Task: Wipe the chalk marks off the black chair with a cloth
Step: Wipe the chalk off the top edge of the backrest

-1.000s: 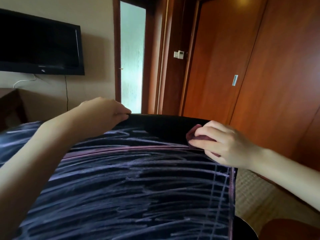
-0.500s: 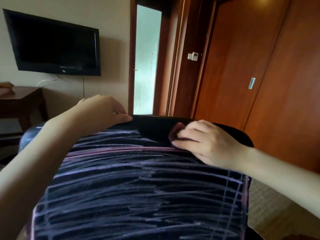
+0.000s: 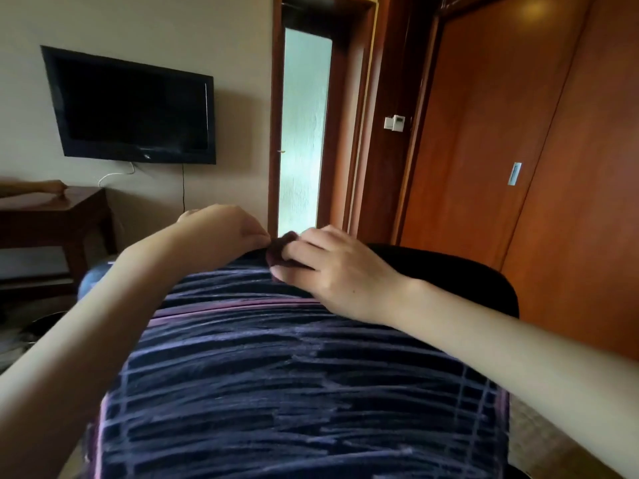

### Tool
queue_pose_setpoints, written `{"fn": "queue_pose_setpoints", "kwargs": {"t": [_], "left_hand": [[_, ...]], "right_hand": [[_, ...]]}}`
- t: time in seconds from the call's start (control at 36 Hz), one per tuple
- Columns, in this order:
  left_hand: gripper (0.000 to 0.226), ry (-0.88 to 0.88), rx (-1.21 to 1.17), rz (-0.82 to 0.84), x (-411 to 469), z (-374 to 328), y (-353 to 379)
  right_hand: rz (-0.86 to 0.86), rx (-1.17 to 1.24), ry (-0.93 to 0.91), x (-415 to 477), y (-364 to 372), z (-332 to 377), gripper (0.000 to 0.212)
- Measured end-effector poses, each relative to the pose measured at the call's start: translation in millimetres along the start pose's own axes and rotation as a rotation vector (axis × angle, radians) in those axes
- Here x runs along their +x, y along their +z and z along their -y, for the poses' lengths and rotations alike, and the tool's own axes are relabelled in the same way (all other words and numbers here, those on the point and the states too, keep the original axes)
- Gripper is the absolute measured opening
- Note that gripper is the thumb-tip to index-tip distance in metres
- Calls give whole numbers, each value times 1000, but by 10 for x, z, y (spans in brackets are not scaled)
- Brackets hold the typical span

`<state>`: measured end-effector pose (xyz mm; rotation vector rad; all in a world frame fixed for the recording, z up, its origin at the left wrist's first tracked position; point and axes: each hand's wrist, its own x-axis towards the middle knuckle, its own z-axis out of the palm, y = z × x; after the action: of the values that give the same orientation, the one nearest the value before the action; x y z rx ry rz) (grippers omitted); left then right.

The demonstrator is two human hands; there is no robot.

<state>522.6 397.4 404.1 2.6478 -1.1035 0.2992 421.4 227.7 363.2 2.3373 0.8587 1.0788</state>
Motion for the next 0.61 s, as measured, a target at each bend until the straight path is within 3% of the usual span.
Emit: {"fn": "queue_pose_setpoints", "kwargs": {"t": [0.08,0.31,0.5,0.61], "left_hand": [[27,12,-6,-14,5,29,36],[26,50,-99,-30,-61,16,2],[27,44,-93,-18,-101,-40,-43],[23,-15,-46,-151,-203,125,-50]], "right_hand": [[58,-28,-9,-284,-75,-47,48],[170,-77,27,-722,-330,-53,34],[-53,10,-23,-14,-237,67,24],[-101,78,-27,347,128,245,16]]}}
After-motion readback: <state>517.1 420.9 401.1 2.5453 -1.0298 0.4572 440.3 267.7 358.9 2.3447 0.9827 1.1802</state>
